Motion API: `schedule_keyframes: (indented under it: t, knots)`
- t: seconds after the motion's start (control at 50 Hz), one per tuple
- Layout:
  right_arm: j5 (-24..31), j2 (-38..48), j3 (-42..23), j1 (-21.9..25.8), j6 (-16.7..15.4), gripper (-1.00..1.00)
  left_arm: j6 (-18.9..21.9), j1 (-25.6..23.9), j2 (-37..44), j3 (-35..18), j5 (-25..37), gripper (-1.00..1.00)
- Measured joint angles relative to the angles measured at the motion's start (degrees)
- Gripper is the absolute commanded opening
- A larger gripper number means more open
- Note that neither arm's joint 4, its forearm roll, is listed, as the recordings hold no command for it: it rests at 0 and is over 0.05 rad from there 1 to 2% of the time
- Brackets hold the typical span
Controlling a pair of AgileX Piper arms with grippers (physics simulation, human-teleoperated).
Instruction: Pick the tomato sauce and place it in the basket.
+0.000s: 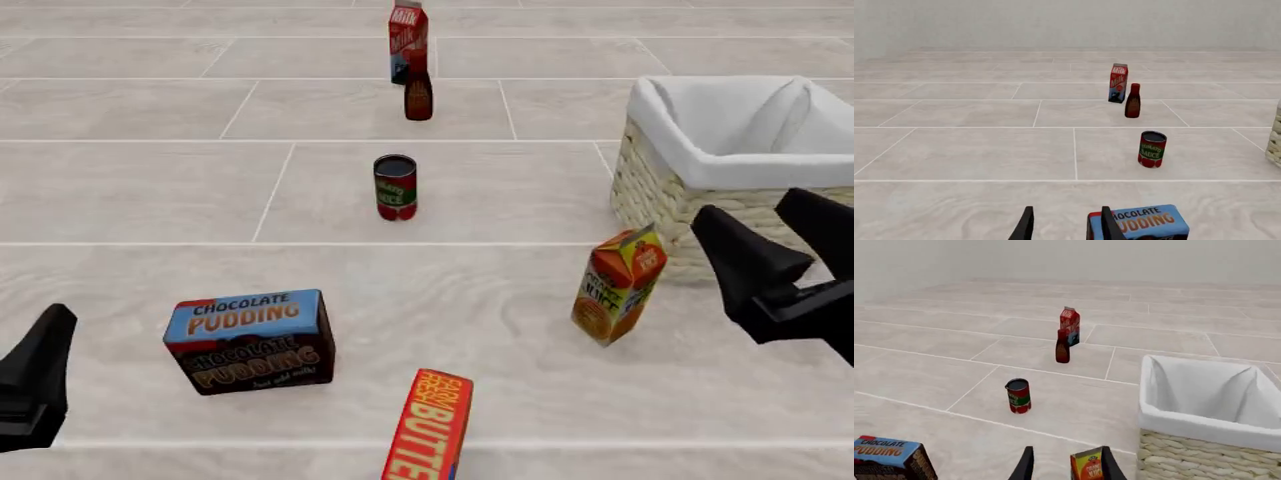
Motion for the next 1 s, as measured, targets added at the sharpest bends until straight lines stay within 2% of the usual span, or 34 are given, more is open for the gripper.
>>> schedule_keyframes:
  t: [0.14,0.34,0.54,1.0]
  knots:
    - [-1.84,7.01,-4.83,3.76,-1.01,1.0,0.0,0.0,0.0,0.0,0.0,1.0]
    - [-4.3,17.8,-11.74,8.06,-4.3,1.0,0.0,0.0,0.0,0.0,0.0,1.0]
    - [-6.55,28.85,-18.01,11.25,-2.15,1.0,0.0,0.0,0.0,0.0,0.0,1.0]
    - [-9.51,48.65,-30.61,12.95,2.09,1.0,0.0,0.0,0.0,0.0,0.0,1.0]
